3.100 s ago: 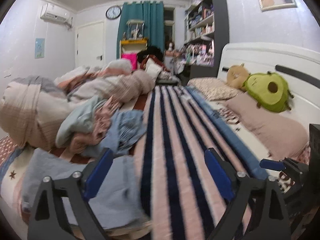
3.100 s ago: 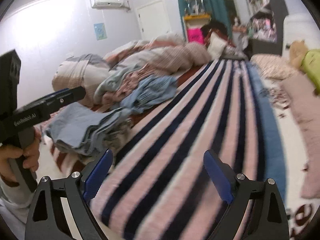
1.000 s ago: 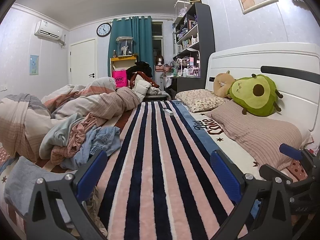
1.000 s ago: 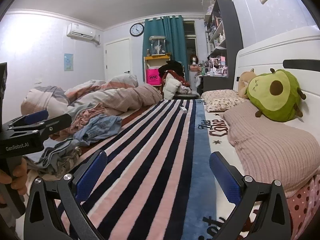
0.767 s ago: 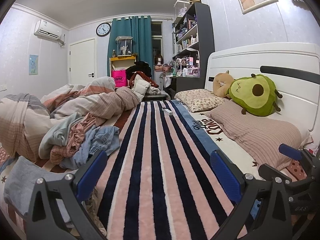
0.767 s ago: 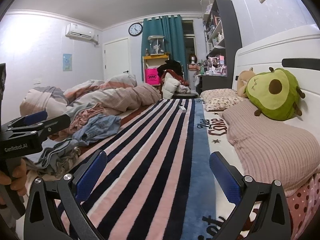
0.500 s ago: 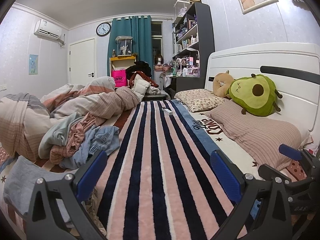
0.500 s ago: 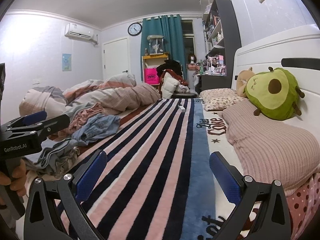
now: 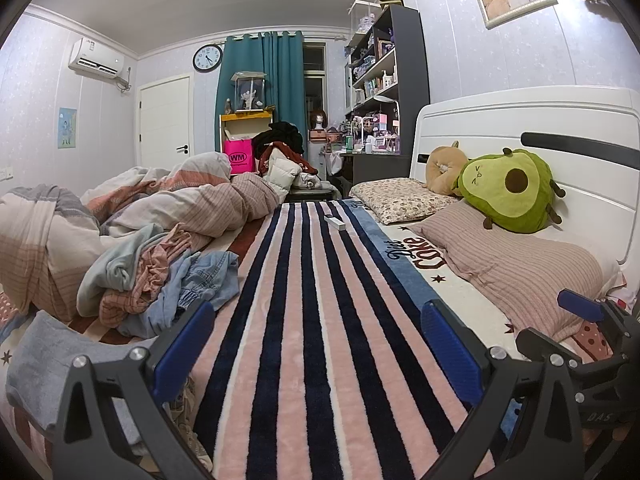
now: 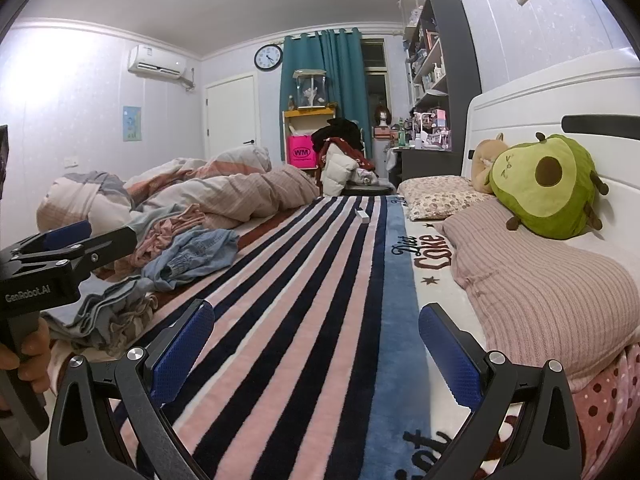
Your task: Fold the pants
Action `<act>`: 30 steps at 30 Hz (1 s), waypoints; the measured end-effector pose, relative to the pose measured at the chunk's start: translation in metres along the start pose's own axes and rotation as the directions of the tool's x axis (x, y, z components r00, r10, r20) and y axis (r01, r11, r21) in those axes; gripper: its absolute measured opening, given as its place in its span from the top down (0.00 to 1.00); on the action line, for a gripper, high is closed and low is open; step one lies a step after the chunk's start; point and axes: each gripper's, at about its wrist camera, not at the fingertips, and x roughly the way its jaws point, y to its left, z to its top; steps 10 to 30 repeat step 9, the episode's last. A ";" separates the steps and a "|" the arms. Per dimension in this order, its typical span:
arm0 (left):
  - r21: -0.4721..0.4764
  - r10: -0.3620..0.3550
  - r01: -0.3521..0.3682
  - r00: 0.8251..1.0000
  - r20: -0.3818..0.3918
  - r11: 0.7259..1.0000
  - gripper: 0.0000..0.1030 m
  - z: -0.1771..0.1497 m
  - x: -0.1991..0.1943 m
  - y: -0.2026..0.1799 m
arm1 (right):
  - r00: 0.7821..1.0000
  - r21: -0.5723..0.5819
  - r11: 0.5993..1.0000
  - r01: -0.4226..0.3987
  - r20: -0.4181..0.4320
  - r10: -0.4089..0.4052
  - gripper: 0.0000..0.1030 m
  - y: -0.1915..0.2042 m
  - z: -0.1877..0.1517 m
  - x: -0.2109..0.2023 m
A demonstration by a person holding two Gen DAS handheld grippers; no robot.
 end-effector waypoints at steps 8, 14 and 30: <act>-0.002 -0.001 0.001 1.000 -0.001 1.000 0.01 0.000 0.001 0.001 | 1.000 0.001 1.000 0.001 -0.002 -0.001 0.01 -0.002 0.000 0.000; -0.003 -0.001 0.001 1.000 -0.002 1.000 0.01 0.000 0.001 0.001 | 1.000 0.001 1.000 0.000 -0.002 0.000 0.01 -0.002 0.000 0.000; -0.003 -0.001 0.001 1.000 -0.002 1.000 0.01 0.000 0.001 0.001 | 1.000 0.001 1.000 0.000 -0.002 0.000 0.01 -0.002 0.000 0.000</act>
